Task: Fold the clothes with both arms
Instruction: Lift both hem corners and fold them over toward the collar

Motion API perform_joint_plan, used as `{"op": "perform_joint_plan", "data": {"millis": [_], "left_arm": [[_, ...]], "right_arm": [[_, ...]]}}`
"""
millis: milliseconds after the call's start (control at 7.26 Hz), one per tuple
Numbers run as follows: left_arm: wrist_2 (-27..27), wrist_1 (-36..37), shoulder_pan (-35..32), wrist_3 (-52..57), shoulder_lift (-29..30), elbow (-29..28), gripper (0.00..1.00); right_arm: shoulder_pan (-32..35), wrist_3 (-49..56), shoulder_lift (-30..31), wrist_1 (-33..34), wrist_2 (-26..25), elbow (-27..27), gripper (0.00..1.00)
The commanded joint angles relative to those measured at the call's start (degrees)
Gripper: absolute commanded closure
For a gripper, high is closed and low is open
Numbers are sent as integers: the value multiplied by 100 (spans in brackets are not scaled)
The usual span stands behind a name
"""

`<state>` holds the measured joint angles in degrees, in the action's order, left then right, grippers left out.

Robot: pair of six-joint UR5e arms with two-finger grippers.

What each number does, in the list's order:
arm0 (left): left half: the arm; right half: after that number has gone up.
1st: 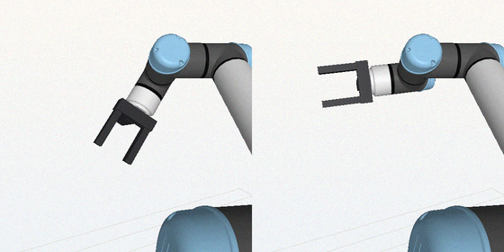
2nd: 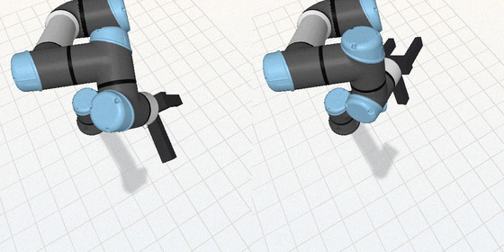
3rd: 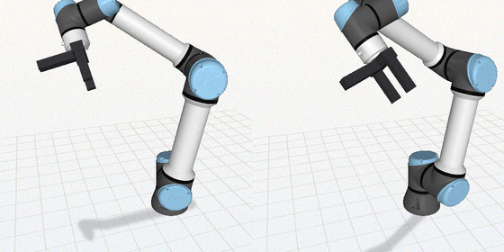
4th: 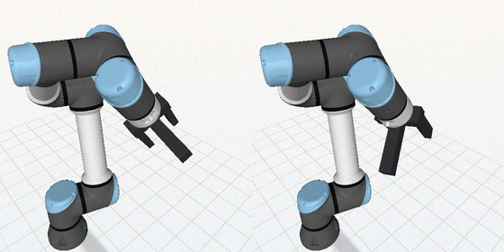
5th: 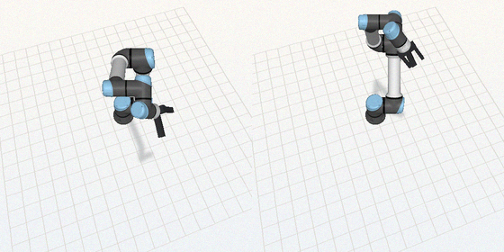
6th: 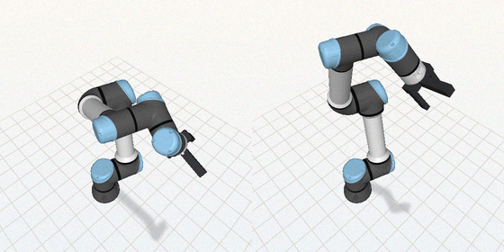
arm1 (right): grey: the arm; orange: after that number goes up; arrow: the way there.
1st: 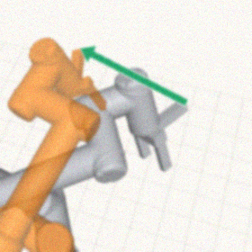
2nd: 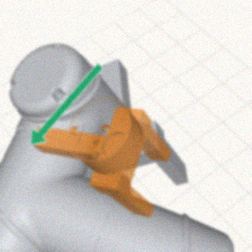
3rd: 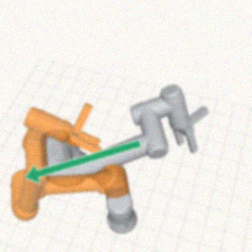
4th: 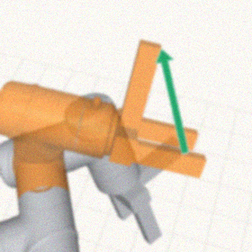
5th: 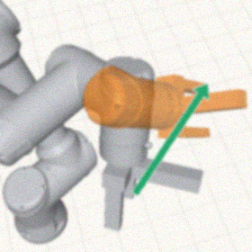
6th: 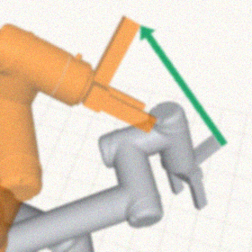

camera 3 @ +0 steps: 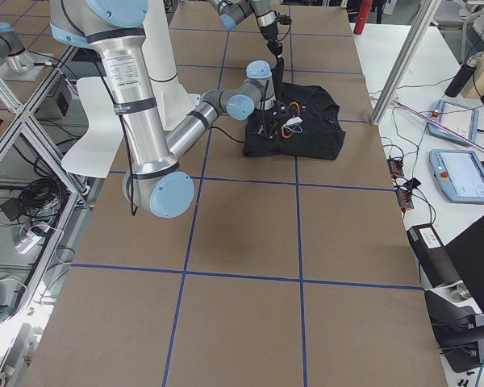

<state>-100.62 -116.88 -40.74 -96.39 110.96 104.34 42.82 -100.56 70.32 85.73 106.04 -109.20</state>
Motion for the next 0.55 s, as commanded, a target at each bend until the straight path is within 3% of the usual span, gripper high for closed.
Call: {"op": "perform_joint_plan", "data": {"millis": [0,413], "left_arm": [[-1,-692,-381,207,434,-1183,100],[51,-1571,-435,270,1067,-2756,100]], "right_arm": [[349,395,-867,-56,30,1290,100],[561,985,-1141,-74,-22,2049,100]]}}
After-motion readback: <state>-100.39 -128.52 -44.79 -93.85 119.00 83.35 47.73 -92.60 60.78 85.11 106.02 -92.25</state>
